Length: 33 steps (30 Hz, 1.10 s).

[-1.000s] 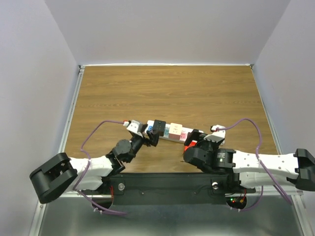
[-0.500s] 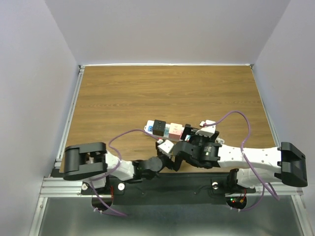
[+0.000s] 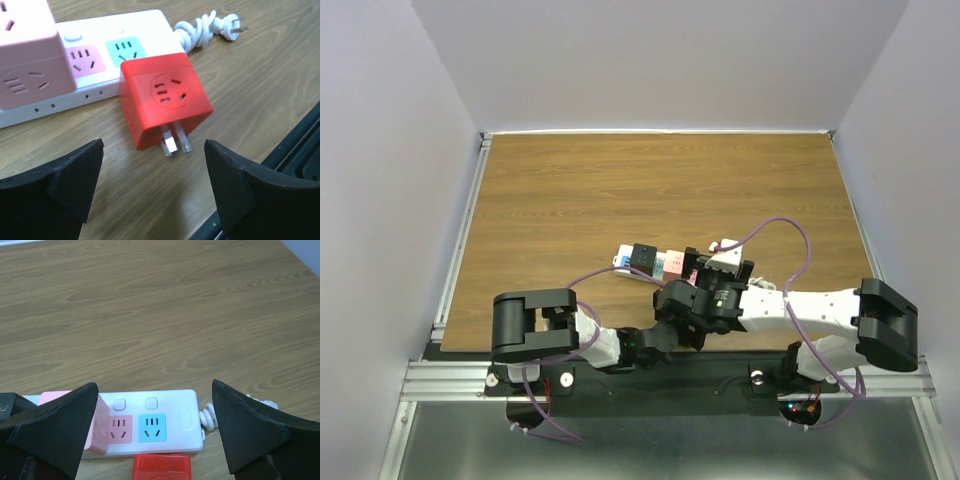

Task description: Insert the plug

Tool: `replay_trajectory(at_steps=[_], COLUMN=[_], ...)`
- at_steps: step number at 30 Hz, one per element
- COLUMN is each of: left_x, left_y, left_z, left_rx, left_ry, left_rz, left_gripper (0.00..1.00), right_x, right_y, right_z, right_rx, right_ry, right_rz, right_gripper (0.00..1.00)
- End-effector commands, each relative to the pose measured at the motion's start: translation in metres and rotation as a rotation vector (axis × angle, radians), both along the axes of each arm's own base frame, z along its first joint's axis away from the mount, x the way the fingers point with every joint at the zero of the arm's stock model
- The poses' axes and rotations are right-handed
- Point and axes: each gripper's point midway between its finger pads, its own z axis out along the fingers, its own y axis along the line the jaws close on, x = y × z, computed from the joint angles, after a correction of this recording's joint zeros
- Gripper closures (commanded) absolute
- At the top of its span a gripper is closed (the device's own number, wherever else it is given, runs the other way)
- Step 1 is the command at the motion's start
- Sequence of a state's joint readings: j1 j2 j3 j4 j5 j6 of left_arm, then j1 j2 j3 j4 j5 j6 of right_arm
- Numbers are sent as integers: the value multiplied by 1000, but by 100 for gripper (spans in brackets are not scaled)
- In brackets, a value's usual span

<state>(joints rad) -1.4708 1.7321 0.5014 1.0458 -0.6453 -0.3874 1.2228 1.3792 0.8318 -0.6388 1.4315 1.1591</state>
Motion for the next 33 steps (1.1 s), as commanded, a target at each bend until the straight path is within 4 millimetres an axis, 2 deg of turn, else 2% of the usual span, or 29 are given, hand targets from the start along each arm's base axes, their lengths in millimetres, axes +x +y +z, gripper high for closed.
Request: replay_trajectory(at_steps=[1,8,12,20,21,26,28,30,31,32,33], left_x=[-4,-6,-3,16,19,26,30,37,41,42,43], left_y=[-27,-36,-41,-39,-41,-43,-44,-40,-37,-34,-29], left_z=[49,52,49,23,25,11,5,-1,-3,-3,-6], left_rx=[-177,-215,-206,-102,-106,-51,-22,-11,-10,-5,3], left_ry=[-35,-36,-41,-57,-62,-77,-79,-71,-66,-67,-66], left_rz=[-13,-32,-13,122,144,181,192,201,206,208,214], left_gripper=[7,7,6,6,5,7,17,37,62,78,100], right_x=[5,14,15,11,10,8,9,12,14,16,18], right_y=[-10,-30,-33,-42,-43,-49,-46,-41,-37,-34,-28], right_z=[30,50,57,73,74,76,75,78,74,74,80], right_rx=[32,37,38,72,75,82,56,37,-2,-15,-10], right_ry=[-110,-137,-148,-171,-172,-175,-169,-171,-166,-167,-173], right_rz=[-54,-124,-136,-142,-142,-144,-144,-150,-153,-155,-157], right_gripper=[0,0,0,0,0,0,0,0,0,0,0])
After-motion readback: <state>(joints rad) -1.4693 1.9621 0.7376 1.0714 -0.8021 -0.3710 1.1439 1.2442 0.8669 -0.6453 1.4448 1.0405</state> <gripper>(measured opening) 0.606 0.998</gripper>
